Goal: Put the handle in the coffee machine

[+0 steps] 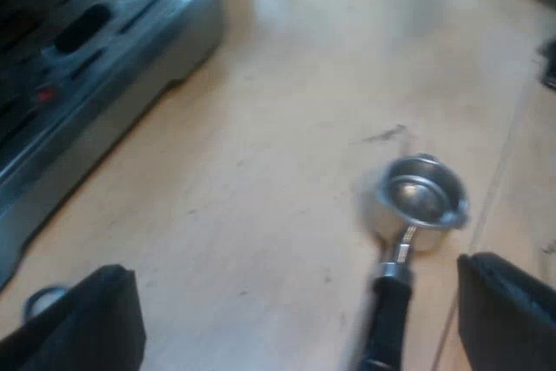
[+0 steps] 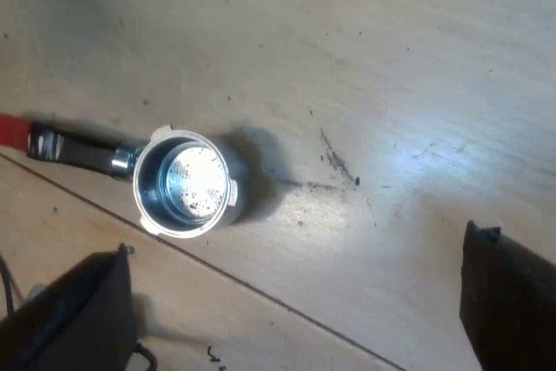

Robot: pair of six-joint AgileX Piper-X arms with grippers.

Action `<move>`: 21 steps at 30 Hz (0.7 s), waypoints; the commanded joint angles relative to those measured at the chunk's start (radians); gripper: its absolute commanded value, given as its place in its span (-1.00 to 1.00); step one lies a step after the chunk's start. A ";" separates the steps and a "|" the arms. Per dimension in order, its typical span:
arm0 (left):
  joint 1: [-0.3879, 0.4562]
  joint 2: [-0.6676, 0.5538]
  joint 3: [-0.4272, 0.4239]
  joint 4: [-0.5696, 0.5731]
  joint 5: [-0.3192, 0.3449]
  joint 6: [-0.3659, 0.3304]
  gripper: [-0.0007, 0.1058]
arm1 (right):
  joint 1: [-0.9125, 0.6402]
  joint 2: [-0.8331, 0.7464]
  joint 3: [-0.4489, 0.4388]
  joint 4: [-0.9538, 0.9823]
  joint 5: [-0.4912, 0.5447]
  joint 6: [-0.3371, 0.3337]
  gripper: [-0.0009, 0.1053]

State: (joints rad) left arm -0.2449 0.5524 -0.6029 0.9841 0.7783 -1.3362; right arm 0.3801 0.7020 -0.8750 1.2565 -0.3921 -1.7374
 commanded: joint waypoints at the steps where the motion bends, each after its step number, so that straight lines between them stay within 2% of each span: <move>1: -0.047 0.013 -0.009 -0.002 0.011 0.046 0.46 | 0.135 0.055 -0.017 -0.023 0.062 0.118 0.49; 2: -0.055 0.013 -0.009 0.003 0.011 0.063 0.46 | 0.154 0.061 -0.016 -0.028 0.074 0.139 0.49; 4: -0.081 0.013 -0.009 0.055 0.011 0.168 0.46 | 0.252 0.091 -0.016 -0.060 0.143 0.248 0.49; 7: -0.089 0.013 -0.009 0.119 0.011 0.240 0.46 | 0.383 0.118 -0.016 -0.108 0.261 0.378 0.49; 8: -0.089 0.013 -0.009 0.134 0.011 0.246 0.46 | 0.401 0.124 -0.016 -0.118 0.278 0.400 0.49; 10: -0.089 0.013 -0.009 0.158 0.011 0.268 0.46 | 0.505 0.149 -0.016 -0.157 0.366 0.491 0.49; 11: -0.089 0.013 -0.009 0.160 0.011 0.272 0.46 | 0.530 0.154 -0.016 -0.164 0.383 0.501 0.49; 14: -0.089 0.013 -0.009 0.161 0.011 0.271 0.46 | 0.639 0.204 -0.016 -0.207 0.448 0.595 0.50; 16: -0.113 0.013 -0.009 0.161 0.003 0.271 0.46 | 0.691 0.250 -0.016 -0.224 0.469 0.686 0.61; 19: -0.151 0.013 -0.009 0.161 0.003 0.271 0.46 | 0.728 0.319 -0.016 -0.238 0.469 0.749 0.80; 21: -0.162 0.013 -0.009 0.161 0.003 0.271 0.46 | 0.735 0.353 -0.016 -0.256 0.454 0.749 0.86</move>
State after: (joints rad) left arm -0.4000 0.5656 -0.6051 1.1434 0.7764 -1.0631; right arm 1.1123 1.0447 -0.8839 1.0042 0.0645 -0.9969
